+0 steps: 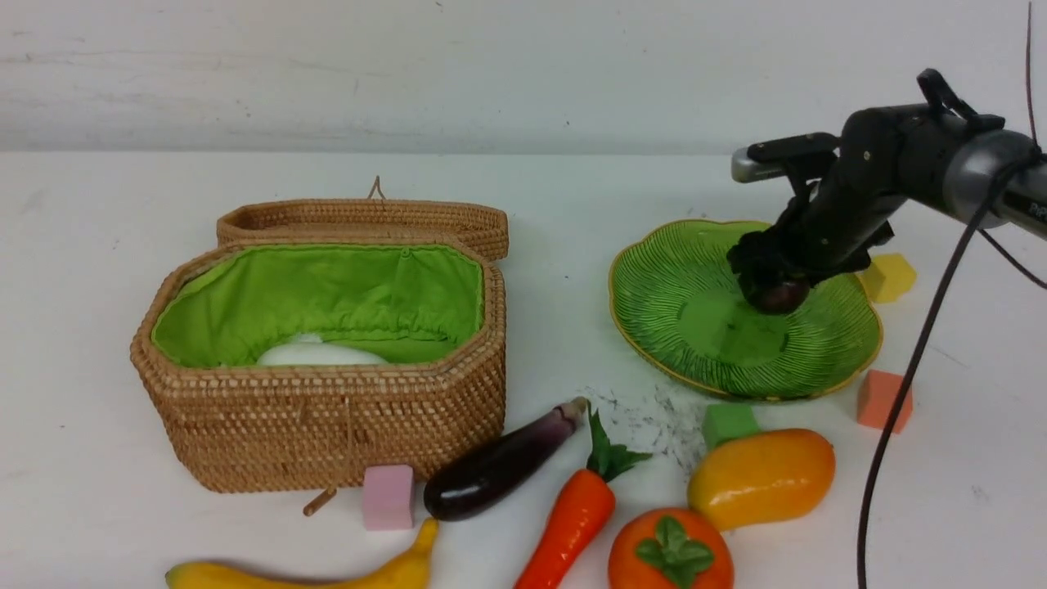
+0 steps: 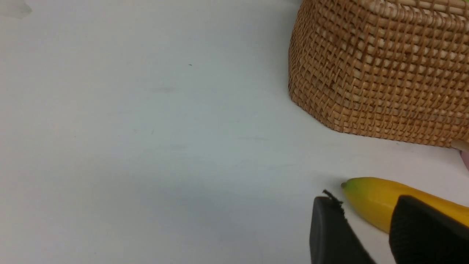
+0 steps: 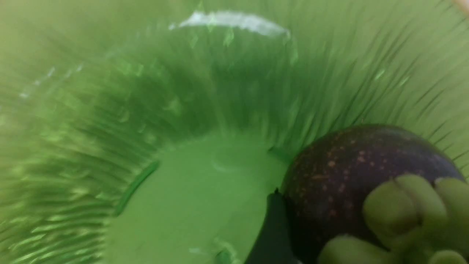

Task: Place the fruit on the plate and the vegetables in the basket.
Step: Use the right arm to grab a mangosteen and put it into the right plate, then use the right arm to grab a mango and put it into the right plate

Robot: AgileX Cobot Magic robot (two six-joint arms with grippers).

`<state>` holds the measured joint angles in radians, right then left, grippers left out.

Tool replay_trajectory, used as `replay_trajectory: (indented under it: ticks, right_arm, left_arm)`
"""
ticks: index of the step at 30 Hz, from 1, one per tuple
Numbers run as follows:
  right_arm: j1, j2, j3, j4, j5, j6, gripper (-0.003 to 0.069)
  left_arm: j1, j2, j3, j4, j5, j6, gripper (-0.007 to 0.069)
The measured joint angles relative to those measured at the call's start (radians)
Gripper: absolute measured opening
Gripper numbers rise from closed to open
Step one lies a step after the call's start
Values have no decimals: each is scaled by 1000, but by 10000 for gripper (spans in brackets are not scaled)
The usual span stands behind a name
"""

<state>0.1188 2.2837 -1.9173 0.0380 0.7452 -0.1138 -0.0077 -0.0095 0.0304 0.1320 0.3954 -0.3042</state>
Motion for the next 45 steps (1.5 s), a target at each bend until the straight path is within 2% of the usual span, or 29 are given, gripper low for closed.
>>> replay_trajectory:
  ticks: [7,11,13,22,29,31,33,36,37,39,43,45]
  right_arm:
    - [-2,-5,-3,16,35,12,576]
    - [-2,-30,-3,49,83,14,663]
    - [-2,-52,-3,69,105,14,678]
    - [-2,-264,60,131,184,14,657]
    - [25,-511,264,168,221,-26,644]
    - [57,-571,333,168,246,-96,638]
    - [94,-625,418,168,253,-221,625]
    - [150,-664,539,172,256,-548,591]
    - [157,-664,569,173,256,-609,582]
    - [179,-657,647,172,254,-820,561]
    - [210,-630,740,172,234,-1098,550]
    - [219,-621,756,169,218,-1172,549]
  left_arm:
    - [0,0,0,0,0,0,239]
    - [0,0,0,0,0,0,239]
    - [0,0,0,0,0,0,239]
    - [0,0,0,0,0,0,239]
    - [0,0,0,0,0,0,239]
    - [0,0,0,0,0,0,239]
    - [0,0,0,0,0,0,239]
    - [0,0,0,0,0,0,239]
    - [0,0,0,0,0,0,239]
    - [0,0,0,0,0,0,239]
    - [0,0,0,0,0,0,239]
    - [0,0,0,0,0,0,239]
